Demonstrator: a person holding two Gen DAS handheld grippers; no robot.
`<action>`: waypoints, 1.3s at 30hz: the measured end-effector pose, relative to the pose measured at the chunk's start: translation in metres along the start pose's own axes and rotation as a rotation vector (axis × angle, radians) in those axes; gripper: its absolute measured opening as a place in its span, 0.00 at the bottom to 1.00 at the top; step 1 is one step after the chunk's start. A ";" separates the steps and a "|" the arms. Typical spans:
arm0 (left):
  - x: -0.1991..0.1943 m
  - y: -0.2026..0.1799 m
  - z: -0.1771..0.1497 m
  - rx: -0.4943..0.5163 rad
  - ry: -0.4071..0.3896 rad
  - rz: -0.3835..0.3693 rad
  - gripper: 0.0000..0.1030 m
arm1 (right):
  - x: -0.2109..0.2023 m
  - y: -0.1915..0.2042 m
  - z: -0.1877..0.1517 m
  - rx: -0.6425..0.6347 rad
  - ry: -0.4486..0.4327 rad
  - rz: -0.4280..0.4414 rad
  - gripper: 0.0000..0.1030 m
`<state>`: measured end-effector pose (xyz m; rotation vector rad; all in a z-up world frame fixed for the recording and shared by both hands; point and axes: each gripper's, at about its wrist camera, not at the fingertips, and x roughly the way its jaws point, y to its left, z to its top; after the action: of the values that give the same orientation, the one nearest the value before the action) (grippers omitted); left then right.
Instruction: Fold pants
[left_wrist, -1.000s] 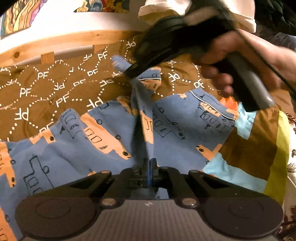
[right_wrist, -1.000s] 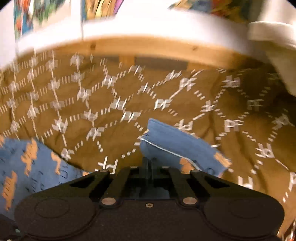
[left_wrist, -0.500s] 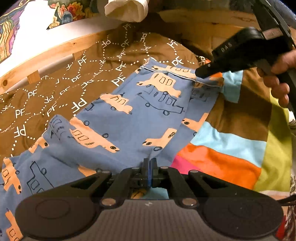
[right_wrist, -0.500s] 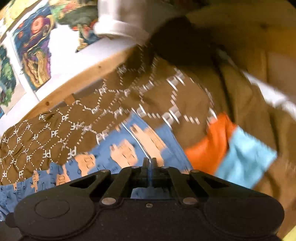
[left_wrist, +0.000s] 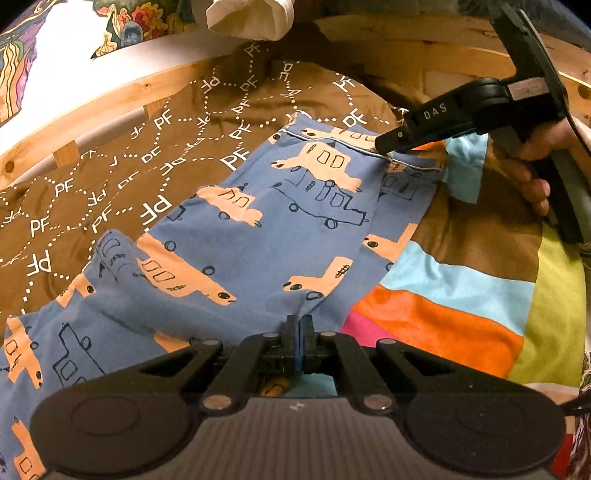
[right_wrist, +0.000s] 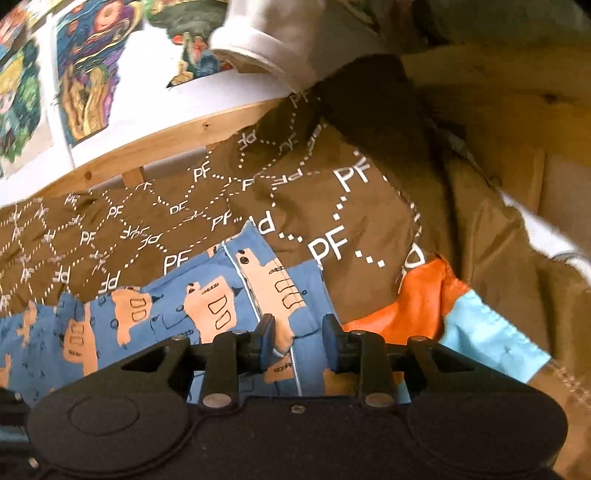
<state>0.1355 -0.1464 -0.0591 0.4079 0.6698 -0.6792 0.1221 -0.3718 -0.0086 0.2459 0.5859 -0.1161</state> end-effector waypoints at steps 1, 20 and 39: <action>0.000 0.000 0.000 -0.001 0.000 0.000 0.00 | 0.001 -0.003 0.001 0.035 0.013 0.006 0.29; -0.008 0.000 0.004 -0.022 -0.038 0.035 0.00 | -0.003 -0.015 0.002 0.243 -0.052 0.036 0.04; -0.006 -0.002 -0.004 0.085 0.002 -0.070 0.00 | -0.044 -0.007 -0.012 0.097 0.026 -0.142 0.05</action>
<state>0.1292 -0.1434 -0.0581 0.4647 0.6607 -0.7755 0.0784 -0.3734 0.0049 0.3005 0.6241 -0.2790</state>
